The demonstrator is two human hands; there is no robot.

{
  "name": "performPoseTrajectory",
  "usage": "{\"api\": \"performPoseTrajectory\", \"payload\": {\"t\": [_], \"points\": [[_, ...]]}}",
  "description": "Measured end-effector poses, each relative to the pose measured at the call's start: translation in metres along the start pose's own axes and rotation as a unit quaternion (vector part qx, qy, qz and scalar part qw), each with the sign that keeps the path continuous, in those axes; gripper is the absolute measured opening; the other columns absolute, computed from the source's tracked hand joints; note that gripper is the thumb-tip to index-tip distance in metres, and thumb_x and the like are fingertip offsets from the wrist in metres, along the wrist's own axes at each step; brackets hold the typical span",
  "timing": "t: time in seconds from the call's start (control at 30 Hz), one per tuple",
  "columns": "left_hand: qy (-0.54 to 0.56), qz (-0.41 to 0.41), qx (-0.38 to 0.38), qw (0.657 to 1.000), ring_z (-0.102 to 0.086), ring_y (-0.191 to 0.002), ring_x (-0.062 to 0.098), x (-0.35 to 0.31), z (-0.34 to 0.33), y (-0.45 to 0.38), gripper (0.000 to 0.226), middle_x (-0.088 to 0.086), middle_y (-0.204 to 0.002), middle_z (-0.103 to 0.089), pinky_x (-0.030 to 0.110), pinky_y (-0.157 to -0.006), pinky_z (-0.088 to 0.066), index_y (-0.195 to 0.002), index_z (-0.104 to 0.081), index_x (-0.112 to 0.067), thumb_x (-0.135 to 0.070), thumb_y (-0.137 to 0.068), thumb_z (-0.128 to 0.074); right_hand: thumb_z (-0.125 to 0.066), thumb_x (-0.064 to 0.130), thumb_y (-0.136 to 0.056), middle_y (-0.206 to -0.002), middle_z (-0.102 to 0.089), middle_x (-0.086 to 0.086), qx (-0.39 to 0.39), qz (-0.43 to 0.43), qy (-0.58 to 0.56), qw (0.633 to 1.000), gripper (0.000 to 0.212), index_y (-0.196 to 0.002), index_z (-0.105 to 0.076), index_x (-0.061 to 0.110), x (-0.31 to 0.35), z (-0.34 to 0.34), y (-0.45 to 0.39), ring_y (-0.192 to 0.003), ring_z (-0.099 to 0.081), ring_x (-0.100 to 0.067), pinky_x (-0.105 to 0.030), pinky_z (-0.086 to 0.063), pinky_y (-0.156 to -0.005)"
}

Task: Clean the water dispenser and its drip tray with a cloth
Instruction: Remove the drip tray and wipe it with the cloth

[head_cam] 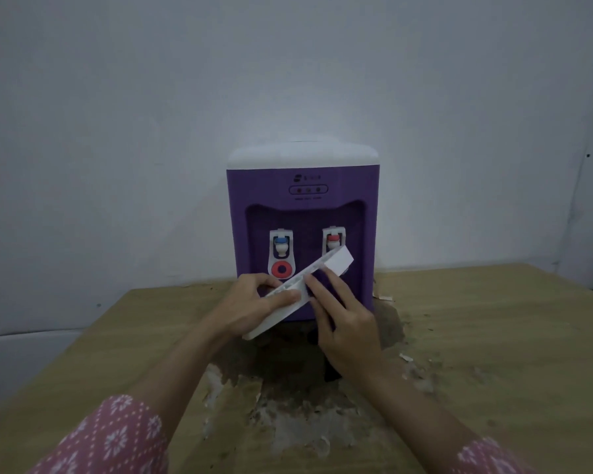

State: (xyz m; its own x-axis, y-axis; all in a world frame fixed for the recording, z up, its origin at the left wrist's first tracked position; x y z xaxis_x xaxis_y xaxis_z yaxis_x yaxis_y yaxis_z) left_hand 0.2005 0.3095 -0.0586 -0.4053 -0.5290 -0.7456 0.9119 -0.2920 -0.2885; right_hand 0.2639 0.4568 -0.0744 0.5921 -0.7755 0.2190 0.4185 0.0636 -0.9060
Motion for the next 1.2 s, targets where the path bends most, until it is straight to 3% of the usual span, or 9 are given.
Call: {"api": "performPoseTrajectory", "payload": {"t": [0.07, 0.17, 0.3, 0.53, 0.63, 0.73, 0.97, 1.1, 1.2], "points": [[-0.025, 0.005, 0.001, 1.0, -0.055, -0.081, 0.008, 0.002, 0.002, 0.002, 0.024, -0.01, -0.091, -0.056, 0.022, -0.065, -0.043, -0.089, -0.057, -0.032, -0.05, -0.076, -0.065, -0.06, 0.005, -0.085, -0.123, -0.06, -0.015, -0.003, -0.012, -0.008, 1.0, 0.033, -0.117, -0.062, 0.008, -0.005, 0.001, 0.0, -0.083, -0.067, -0.021, -0.02, -0.053, -0.073], [-0.048, -0.001, 0.01, 0.999, -0.053, -0.079, 0.005, 0.002, 0.008, 0.007, 0.027, -0.015, -0.09, -0.055, 0.018, -0.061, -0.037, -0.096, -0.057, -0.032, -0.05, -0.077, -0.064, -0.055, 0.008, -0.09, -0.128, -0.057, -0.01, -0.031, -0.126, -0.028, 0.991, 0.032, -0.121, -0.059, 0.014, -0.029, 0.006, -0.011, -0.105, -0.061, -0.022, -0.006, -0.033, -0.085], [-0.036, -0.011, 0.015, 0.999, -0.054, -0.079, 0.006, 0.001, 0.011, 0.008, 0.028, -0.014, -0.089, -0.056, 0.016, -0.06, -0.038, -0.098, -0.059, -0.029, -0.046, -0.077, -0.065, -0.046, 0.015, -0.095, -0.135, -0.051, -0.005, -0.002, -0.184, -0.043, 0.982, 0.035, -0.129, -0.053, 0.019, -0.051, 0.006, -0.025, -0.123, -0.047, -0.018, -0.015, -0.03, -0.097], [-0.07, -0.008, 0.003, 0.997, -0.051, -0.078, 0.005, -0.003, 0.01, -0.006, 0.031, -0.017, -0.088, -0.05, 0.017, -0.058, -0.038, -0.098, -0.053, -0.03, -0.048, -0.077, -0.065, -0.062, 0.006, -0.086, -0.123, -0.06, -0.014, -0.011, -0.046, -0.041, 0.998, 0.036, -0.121, -0.059, 0.009, -0.018, 0.004, -0.016, -0.103, -0.063, -0.021, -0.017, -0.045, -0.088], [-0.077, -0.008, 0.018, 0.997, -0.052, -0.08, 0.005, 0.0, 0.009, -0.005, 0.028, -0.019, -0.09, -0.05, 0.019, -0.06, -0.039, -0.093, -0.053, -0.036, -0.052, -0.074, -0.067, -0.055, 0.013, -0.09, -0.119, -0.063, -0.009, -0.029, -0.142, -0.068, 0.987, 0.037, -0.127, -0.054, 0.013, -0.042, 0.01, -0.021, -0.105, -0.06, -0.019, -0.017, -0.044, -0.088], [-0.079, -0.021, 0.022, 0.996, -0.051, -0.083, 0.002, 0.0, 0.001, -0.004, 0.03, -0.02, -0.093, -0.05, 0.018, -0.063, -0.04, -0.091, -0.052, -0.04, -0.056, -0.071, -0.068, -0.049, 0.021, -0.094, -0.109, -0.067, -0.011, -0.045, -0.239, -0.046, 0.969, 0.039, -0.133, -0.047, 0.018, -0.058, 0.013, -0.018, -0.097, -0.06, -0.026, -0.031, -0.047, -0.08], [-0.09, -0.037, -0.029, 0.995, -0.046, -0.08, -0.001, -0.009, -0.009, -0.013, 0.055, -0.011, -0.097, -0.047, 0.013, -0.061, -0.034, -0.119, -0.053, -0.018, -0.05, -0.075, -0.066, -0.065, 0.001, -0.081, -0.098, -0.071, -0.017, -0.075, -0.052, -0.007, 0.996, 0.038, -0.119, -0.058, 0.001, -0.015, 0.014, -0.012, -0.08, -0.067, -0.022, -0.02, -0.043, -0.079], [-0.096, -0.056, -0.028, 0.993, -0.045, -0.086, 0.0, -0.007, -0.004, -0.009, 0.055, -0.01, -0.105, -0.047, 0.014, -0.067, -0.036, -0.119, -0.053, -0.019, -0.048, -0.074, -0.068, -0.055, 0.013, -0.091, -0.095, -0.069, -0.014, -0.069, -0.17, -0.061, 0.981, 0.04, -0.13, -0.049, 0.013, -0.047, 0.014, -0.023, -0.073, -0.056, -0.013, -0.009, -0.036, -0.062], [-0.087, -0.055, -0.022, 0.994, -0.045, -0.087, -0.004, -0.003, 0.001, -0.001, 0.052, -0.017, -0.099, -0.045, 0.011, -0.066, -0.036, -0.117, -0.052, -0.023, -0.046, -0.074, -0.069, -0.052, 0.019, -0.093, -0.11, -0.066, -0.012, -0.052, -0.221, -0.076, 0.971, 0.04, -0.133, -0.047, 0.017, -0.073, 0.014, -0.031, -0.091, -0.059, -0.019, -0.004, -0.034, -0.071]]}}
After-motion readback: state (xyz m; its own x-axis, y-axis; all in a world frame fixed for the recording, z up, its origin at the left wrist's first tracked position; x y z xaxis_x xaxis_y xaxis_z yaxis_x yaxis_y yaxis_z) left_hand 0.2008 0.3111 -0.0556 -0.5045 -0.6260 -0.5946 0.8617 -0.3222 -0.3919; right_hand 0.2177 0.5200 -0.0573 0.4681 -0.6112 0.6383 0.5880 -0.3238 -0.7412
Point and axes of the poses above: each hand's wrist, its own y-axis away from the middle knuckle, its own z-axis out of the back of the hand, x = y × z, the point moved 5 cm from there along -y, towards the middle knuckle
